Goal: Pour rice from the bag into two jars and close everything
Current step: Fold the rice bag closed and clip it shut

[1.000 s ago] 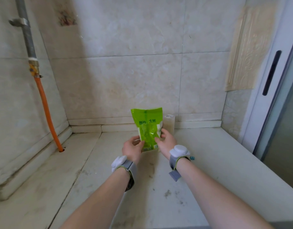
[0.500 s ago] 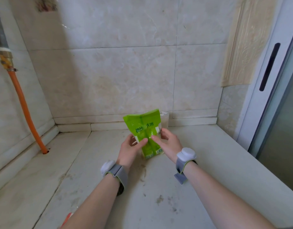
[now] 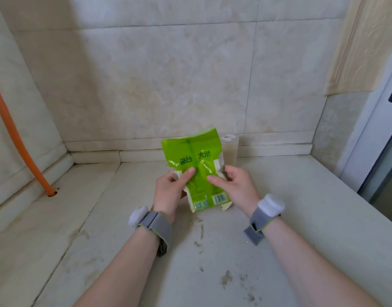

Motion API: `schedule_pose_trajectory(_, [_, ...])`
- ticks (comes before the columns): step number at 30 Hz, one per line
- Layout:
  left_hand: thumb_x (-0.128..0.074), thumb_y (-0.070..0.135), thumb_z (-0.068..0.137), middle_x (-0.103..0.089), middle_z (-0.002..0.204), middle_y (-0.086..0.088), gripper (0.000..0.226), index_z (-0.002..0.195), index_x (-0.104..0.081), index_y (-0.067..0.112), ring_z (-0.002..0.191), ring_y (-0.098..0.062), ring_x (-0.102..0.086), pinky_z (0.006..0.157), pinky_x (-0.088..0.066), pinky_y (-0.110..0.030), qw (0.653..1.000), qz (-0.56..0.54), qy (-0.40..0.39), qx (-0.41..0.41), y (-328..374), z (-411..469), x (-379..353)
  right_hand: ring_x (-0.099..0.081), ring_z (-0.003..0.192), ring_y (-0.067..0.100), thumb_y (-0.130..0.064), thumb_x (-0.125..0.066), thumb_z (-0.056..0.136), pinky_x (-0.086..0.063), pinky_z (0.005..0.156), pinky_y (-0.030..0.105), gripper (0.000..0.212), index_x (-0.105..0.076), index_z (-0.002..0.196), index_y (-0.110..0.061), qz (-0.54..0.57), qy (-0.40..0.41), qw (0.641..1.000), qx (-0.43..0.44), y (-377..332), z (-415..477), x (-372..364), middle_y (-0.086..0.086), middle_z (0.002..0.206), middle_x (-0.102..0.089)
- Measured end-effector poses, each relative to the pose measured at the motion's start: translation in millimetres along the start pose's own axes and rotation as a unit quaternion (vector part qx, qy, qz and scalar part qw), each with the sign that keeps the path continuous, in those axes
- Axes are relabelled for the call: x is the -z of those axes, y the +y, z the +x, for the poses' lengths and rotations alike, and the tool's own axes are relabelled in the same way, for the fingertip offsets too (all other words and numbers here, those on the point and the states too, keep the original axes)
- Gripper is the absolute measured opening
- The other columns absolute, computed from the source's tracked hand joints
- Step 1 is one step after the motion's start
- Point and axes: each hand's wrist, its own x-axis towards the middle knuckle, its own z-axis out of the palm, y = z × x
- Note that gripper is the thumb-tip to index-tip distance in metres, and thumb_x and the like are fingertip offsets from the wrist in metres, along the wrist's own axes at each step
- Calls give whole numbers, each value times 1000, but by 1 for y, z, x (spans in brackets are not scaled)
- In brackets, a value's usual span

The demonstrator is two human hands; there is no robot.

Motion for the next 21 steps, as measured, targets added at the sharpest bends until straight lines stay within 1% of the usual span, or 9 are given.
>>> schedule_pose_trajectory(3, [-77,32,76,-70,99,-19,39,95,-67,-1,90,-27,-67,89,-53,-49,1000,-13,4,-3,0,1,0,-64,79,29,-56,-76,66,-52,86,55,62,-68,89,1,39,-45,998,-22,0,0,2,33,97,-66])
schedule_pose_trajectory(5, [-72,29,82,-69,90,-11,22,87,-67,8,83,-21,-65,77,-55,-38,1000,-16,-1,-10,0,1,0,-62,80,32,-64,-76,62,-49,89,60,81,-60,90,10,51,-69,996,-36,2,-2,3,44,103,-54])
schedule_pose_trajectory(6, [-71,24,84,-68,81,-8,18,82,-63,7,75,-18,-64,67,-56,-31,1000,-23,-5,-12,2,0,-1,-63,80,35,-63,-76,63,-49,87,62,77,-60,88,8,53,-67,996,-36,-2,-4,3,43,102,-56])
schedule_pose_trajectory(8, [-69,14,84,-68,71,-6,18,73,-59,6,63,-15,-65,57,-55,-25,999,-27,-27,-7,1,-2,-4,-53,66,24,-57,-77,66,-48,68,51,59,-55,69,-2,40,-19,999,-25,-11,-7,5,32,73,-57])
schedule_pose_trajectory(9, [-69,12,84,-69,69,-5,17,71,-60,7,61,-14,-65,57,-55,-24,999,-23,-37,-5,2,-3,-5,-41,58,18,-52,-78,68,-38,56,40,56,-44,60,-9,27,17,999,-15,-15,-7,6,20,58,-43])
schedule_pose_trajectory(12, [-66,14,87,-68,62,2,13,76,-66,7,56,-9,-65,58,-57,-25,998,-15,-53,-8,7,-7,-6,-21,50,11,-33,-76,79,-21,51,29,56,-27,54,-21,-17,52,998,15,-19,-4,11,-3,53,-22])
schedule_pose_trajectory(14, [-63,20,89,-70,65,2,17,85,-70,6,57,-10,-65,61,-59,-27,998,-16,-54,-5,9,-7,-5,-29,50,13,-31,-73,82,-25,52,29,50,-33,55,-19,17,10,1000,0,-13,-1,16,3,52,-30])
schedule_pose_trajectory(18, [-63,20,89,-72,82,-5,14,93,-71,9,66,-14,-65,66,-57,-32,998,-30,-49,-2,13,-7,-1,-47,63,25,-41,-69,74,-35,51,29,37,-47,70,-12,131,-64,986,-84,-12,-3,18,18,72,-46])
schedule_pose_trajectory(21, [-62,15,89,-72,89,-6,12,96,-71,12,69,-13,-67,62,-56,-28,997,-42,-56,-11,15,-7,-3,-56,70,30,-32,-70,79,-46,60,40,29,-56,69,-9,140,-57,987,-50,-13,-4,17,30,76,-56])
